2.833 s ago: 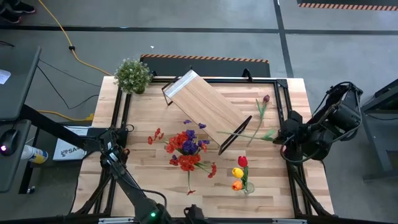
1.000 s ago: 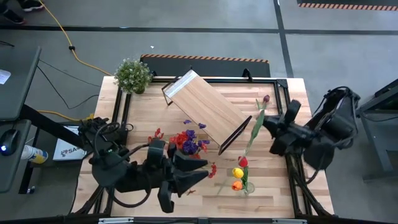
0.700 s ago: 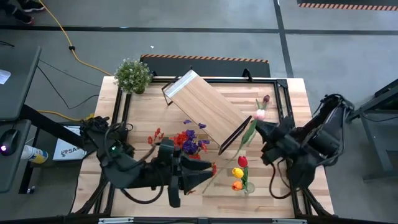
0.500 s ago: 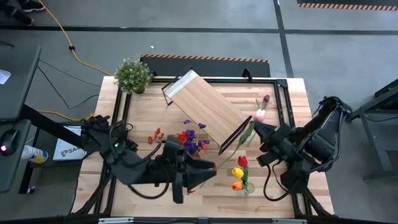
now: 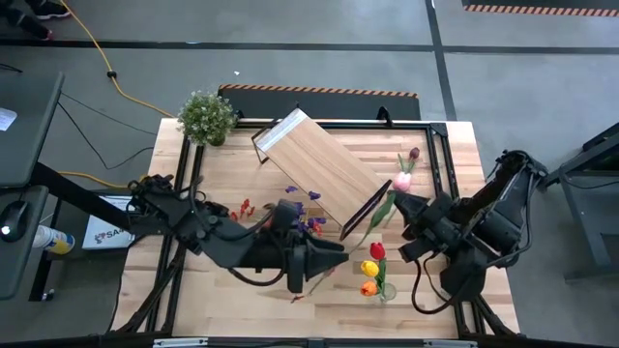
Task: Pick and place flowers into a vace then onto a shelf
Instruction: Put the pink tulip into the right transparent vase
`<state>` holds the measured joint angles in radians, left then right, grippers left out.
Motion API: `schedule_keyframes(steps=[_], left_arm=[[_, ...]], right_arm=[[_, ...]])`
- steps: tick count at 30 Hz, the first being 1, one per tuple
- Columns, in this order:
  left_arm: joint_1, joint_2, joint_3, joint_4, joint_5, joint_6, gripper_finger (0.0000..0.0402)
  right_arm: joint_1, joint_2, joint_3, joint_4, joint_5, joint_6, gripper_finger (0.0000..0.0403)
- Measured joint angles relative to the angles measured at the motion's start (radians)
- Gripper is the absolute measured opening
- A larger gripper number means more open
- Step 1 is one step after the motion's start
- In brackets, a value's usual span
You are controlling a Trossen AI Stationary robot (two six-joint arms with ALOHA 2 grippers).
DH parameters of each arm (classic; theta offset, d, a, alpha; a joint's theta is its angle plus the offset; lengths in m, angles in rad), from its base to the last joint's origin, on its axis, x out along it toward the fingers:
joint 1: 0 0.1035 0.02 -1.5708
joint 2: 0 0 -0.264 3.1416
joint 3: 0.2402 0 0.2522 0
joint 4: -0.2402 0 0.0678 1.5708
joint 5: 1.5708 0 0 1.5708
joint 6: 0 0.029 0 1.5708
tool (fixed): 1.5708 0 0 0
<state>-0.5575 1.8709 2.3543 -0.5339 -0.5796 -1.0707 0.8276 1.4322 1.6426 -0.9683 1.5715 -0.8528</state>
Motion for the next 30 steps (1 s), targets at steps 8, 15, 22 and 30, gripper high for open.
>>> schedule_keyframes(steps=[8,15,22,30], left_arm=[[0.009,0.000,0.000,-0.079,0.024,-0.086,0.0211],[0.009,0.001,0.000,-0.186,-0.002,-0.183,0.0211],[0.029,0.001,0.000,-0.242,0.007,-0.247,0.0211],[0.042,0.015,-0.001,-0.236,0.054,-0.273,0.0211]], right_arm=[[0.000,-0.001,0.000,0.084,0.000,-0.046,0.0004],[0.027,-0.001,0.000,0.106,-0.001,-0.050,0.0003],[0.068,-0.001,0.000,0.180,-0.001,-0.072,0.0003],[0.079,-0.001,0.000,0.207,-0.001,-0.075,0.0003]])
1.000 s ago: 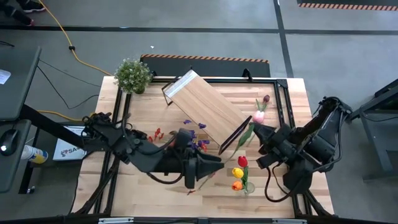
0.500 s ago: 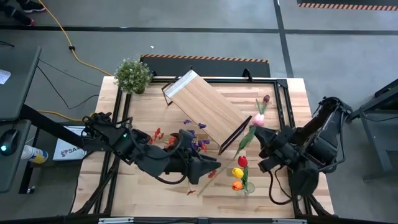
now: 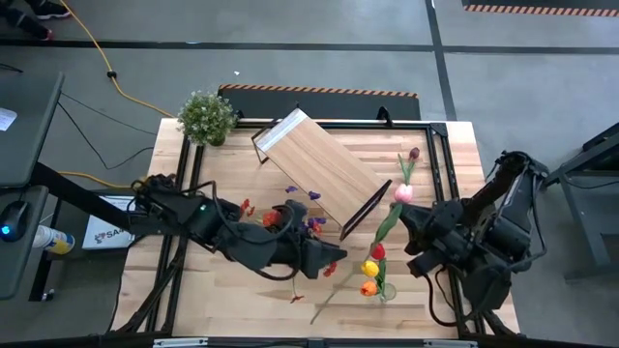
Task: Pick and place flowers into a vace then onto a shelf
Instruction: Put the pink tulip into the right transparent vase
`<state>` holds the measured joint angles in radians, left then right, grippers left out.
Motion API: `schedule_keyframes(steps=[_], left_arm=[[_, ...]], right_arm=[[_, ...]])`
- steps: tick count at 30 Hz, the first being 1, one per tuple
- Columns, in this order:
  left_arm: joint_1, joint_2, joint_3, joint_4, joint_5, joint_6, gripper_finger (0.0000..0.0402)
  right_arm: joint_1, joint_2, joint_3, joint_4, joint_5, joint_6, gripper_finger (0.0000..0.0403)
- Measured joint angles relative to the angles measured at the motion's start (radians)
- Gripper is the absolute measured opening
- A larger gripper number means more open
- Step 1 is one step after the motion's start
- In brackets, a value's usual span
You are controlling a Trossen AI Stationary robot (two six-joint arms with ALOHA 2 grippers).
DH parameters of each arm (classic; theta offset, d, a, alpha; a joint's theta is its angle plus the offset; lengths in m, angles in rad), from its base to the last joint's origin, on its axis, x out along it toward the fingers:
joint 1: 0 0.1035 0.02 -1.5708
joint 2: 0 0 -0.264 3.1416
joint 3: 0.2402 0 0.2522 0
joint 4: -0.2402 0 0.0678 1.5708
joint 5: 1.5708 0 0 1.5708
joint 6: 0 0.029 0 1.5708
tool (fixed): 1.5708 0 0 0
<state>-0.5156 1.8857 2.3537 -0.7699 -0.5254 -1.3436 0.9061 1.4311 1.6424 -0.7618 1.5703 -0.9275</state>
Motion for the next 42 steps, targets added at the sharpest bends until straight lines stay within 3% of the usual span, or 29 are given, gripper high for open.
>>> schedule_keyframes(steps=[14,42], left_arm=[[0.005,0.071,0.000,0.091,0.095,-0.028,0.0211],[0.006,0.094,0.001,0.091,0.096,-0.027,0.0211]], right_arm=[[-0.003,0.000,0.000,0.059,-0.025,-0.025,0.0005],[-0.003,0.000,0.000,0.117,-0.060,-0.043,0.0006]])
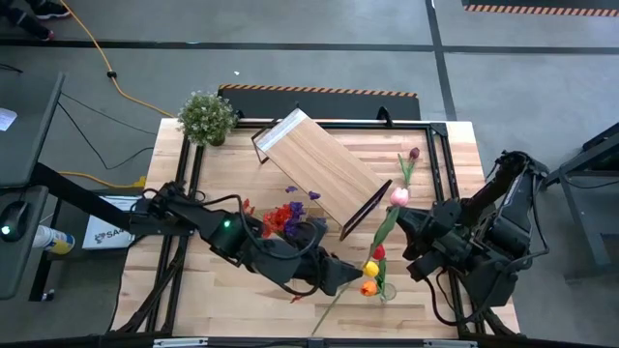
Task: Pick and place flowers into a vace then onto a shelf
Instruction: Put the pink tulip into the right transparent vase
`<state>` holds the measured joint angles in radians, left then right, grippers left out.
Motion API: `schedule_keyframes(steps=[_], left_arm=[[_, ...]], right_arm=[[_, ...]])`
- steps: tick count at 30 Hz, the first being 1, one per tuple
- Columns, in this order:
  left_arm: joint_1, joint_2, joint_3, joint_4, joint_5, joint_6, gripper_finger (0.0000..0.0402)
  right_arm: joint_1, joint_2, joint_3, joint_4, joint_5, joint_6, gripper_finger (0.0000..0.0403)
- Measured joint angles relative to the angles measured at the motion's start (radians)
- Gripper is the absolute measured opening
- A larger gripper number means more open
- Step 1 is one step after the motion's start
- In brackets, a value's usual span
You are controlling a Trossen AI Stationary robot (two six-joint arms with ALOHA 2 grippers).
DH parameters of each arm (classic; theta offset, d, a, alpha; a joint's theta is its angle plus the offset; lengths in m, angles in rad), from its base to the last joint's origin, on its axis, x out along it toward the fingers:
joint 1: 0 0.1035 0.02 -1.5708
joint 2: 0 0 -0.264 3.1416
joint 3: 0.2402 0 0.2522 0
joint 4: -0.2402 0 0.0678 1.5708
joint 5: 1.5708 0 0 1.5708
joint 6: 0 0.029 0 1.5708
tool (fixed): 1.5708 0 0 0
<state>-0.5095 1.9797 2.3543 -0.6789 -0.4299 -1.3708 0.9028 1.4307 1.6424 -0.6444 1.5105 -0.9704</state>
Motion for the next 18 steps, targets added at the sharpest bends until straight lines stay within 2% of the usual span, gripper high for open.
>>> schedule_keyframes(steps=[7,10,13,18], left_arm=[[0.006,0.021,-0.001,-0.002,0.026,-0.015,0.0210],[0.013,0.029,0.000,0.011,0.028,-0.015,0.0195],[0.013,0.033,0.000,0.026,0.036,0.004,0.0161],[0.013,0.037,0.000,0.066,0.029,0.062,0.0070]], right_arm=[[0.000,0.000,0.000,0.029,-0.020,-0.027,0.0004],[0.000,0.000,0.000,0.029,-0.018,-0.027,0.0005],[0.000,0.000,0.000,0.029,-0.018,-0.027,0.0003],[0.000,0.000,0.000,0.029,-0.019,-0.025,0.0005]])
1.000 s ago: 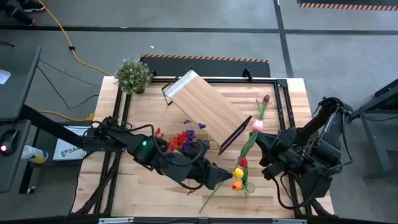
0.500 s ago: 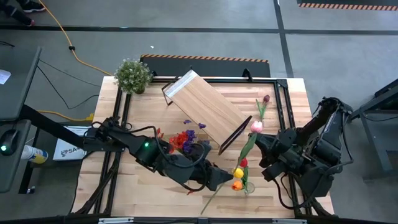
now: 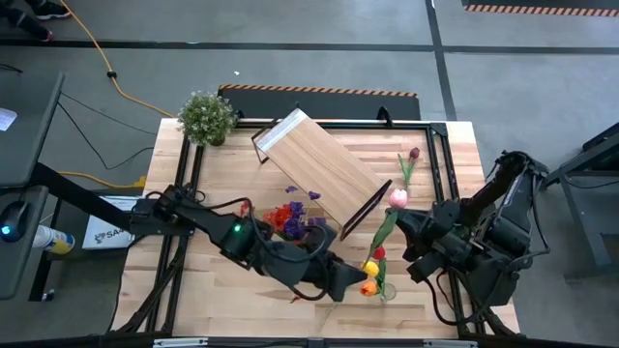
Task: Pick and place flowers into a vace then onto a shelf
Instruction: Put the pink tulip into the right transparent vase
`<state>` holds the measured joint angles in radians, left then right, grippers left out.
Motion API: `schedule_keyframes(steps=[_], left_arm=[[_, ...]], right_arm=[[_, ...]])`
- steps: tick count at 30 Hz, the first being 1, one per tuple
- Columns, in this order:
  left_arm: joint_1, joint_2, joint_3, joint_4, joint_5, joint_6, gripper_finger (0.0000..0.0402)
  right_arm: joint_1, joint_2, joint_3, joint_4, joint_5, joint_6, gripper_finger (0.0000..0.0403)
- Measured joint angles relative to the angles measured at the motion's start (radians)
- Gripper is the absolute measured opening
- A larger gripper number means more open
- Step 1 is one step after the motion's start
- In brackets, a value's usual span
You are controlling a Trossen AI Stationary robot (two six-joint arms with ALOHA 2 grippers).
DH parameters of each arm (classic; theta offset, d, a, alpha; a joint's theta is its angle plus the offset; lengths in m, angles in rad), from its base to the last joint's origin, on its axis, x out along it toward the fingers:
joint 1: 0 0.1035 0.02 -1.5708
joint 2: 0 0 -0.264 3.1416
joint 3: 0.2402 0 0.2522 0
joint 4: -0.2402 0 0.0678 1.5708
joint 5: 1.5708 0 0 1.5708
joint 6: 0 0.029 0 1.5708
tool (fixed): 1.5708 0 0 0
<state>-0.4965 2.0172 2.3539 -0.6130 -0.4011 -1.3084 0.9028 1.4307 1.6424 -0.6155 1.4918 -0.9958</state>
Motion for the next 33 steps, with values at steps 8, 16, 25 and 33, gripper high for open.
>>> schedule_keyframes(steps=[8,16,25,33], left_arm=[[0.000,0.002,0.000,0.049,0.001,0.071,0.0044],[-0.001,0.001,0.000,0.049,-0.022,0.109,0.0032],[-0.001,0.001,0.000,0.032,-0.029,0.114,0.0032],[-0.001,0.001,0.000,0.032,-0.035,0.127,0.0032]], right_arm=[[0.000,0.000,0.000,0.000,0.000,0.005,0.0007],[0.000,0.000,0.000,0.028,-0.005,0.011,0.0014],[0.001,0.000,0.000,0.085,-0.025,0.010,0.0016],[0.001,0.000,0.000,0.105,-0.024,0.010,0.0017]])
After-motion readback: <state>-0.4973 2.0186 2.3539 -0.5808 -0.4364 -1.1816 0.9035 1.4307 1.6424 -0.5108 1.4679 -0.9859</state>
